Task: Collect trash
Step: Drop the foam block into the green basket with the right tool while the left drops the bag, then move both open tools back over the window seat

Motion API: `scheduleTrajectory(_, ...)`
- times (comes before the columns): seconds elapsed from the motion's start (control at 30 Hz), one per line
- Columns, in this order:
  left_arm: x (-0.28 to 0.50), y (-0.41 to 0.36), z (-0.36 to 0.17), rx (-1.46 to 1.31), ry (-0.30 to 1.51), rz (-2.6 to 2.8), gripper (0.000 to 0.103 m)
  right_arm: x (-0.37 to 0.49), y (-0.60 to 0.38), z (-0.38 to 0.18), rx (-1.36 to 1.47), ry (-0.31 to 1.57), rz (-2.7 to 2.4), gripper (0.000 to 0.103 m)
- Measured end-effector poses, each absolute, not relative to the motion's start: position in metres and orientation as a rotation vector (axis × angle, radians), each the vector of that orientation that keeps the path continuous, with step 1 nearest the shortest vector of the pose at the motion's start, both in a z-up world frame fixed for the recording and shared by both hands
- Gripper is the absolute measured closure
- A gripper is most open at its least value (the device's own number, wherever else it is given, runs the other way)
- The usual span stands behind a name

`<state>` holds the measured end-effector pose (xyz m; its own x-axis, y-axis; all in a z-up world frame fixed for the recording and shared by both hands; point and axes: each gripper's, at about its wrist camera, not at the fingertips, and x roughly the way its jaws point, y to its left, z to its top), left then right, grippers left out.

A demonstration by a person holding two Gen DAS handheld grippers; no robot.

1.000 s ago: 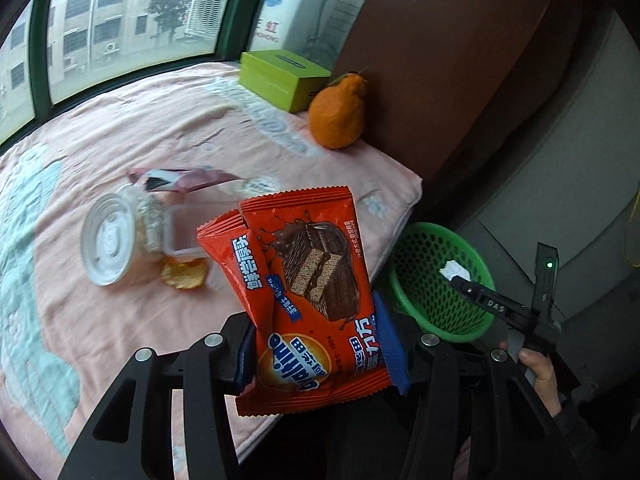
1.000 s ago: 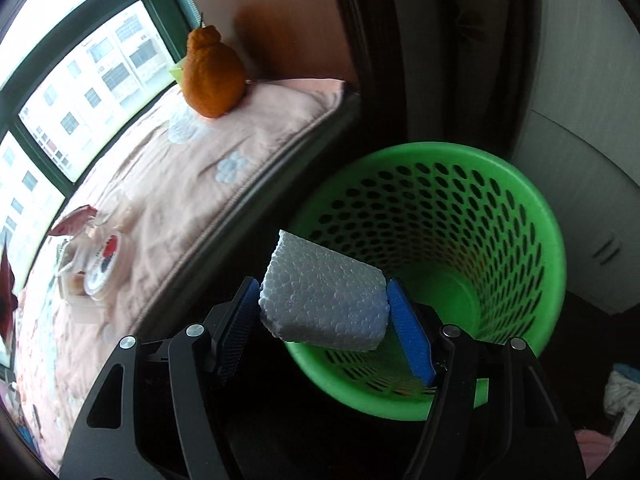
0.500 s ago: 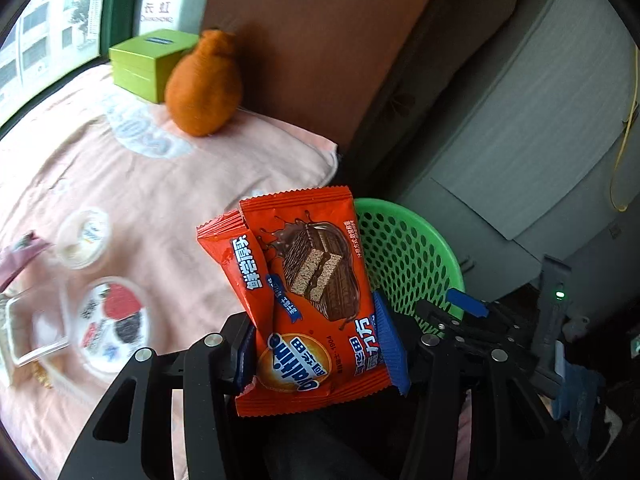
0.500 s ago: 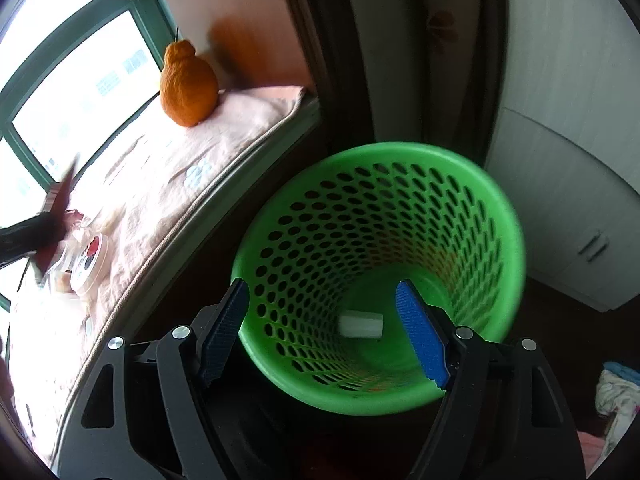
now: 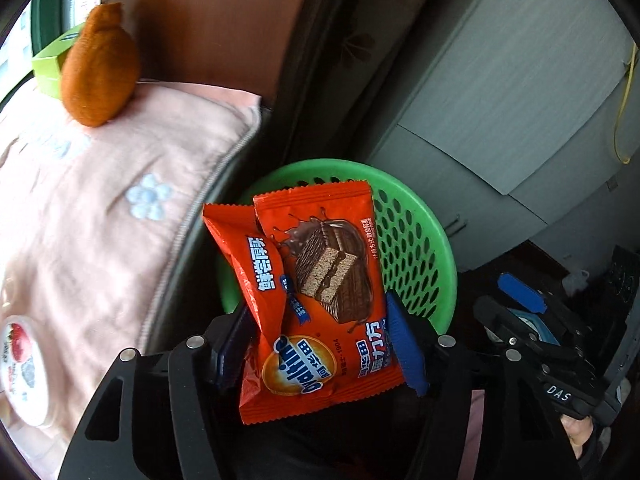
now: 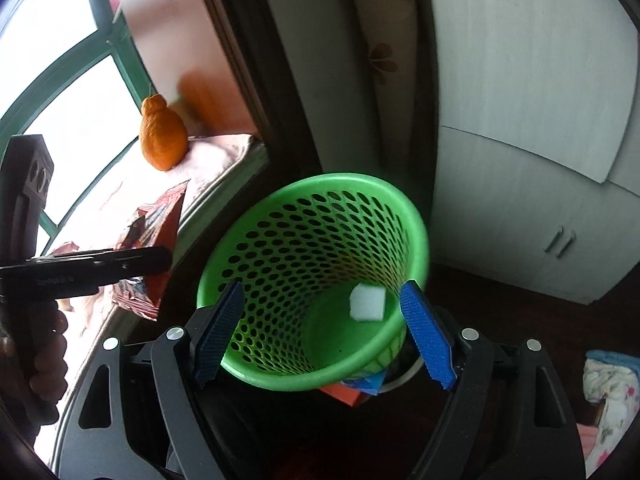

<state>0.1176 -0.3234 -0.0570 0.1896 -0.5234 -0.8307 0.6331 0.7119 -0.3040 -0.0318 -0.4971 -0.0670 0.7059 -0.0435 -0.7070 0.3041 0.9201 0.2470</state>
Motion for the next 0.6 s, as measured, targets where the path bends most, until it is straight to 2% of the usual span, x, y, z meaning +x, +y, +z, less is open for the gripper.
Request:
scheduleTrajectory(0.07,0.115,-0.329,-0.059,0.123,1.116,-0.825,0.035,-0.034,-0.501,-0.068,0.373,0.765,-0.207,0.023)
scheduleTrajectory(0.13,0.114,-0.332,-0.061,0.127,1.117,-0.823,0.025,-0.035,-0.503,-0.069,0.385,0.766,-0.211,0.023)
scheduleTrajectory(0.6,0.104,-0.291,-0.044,0.097,1.046,-0.751,0.024,-0.037,-0.486,-0.061,0.370,0.752,-0.177,0.023)
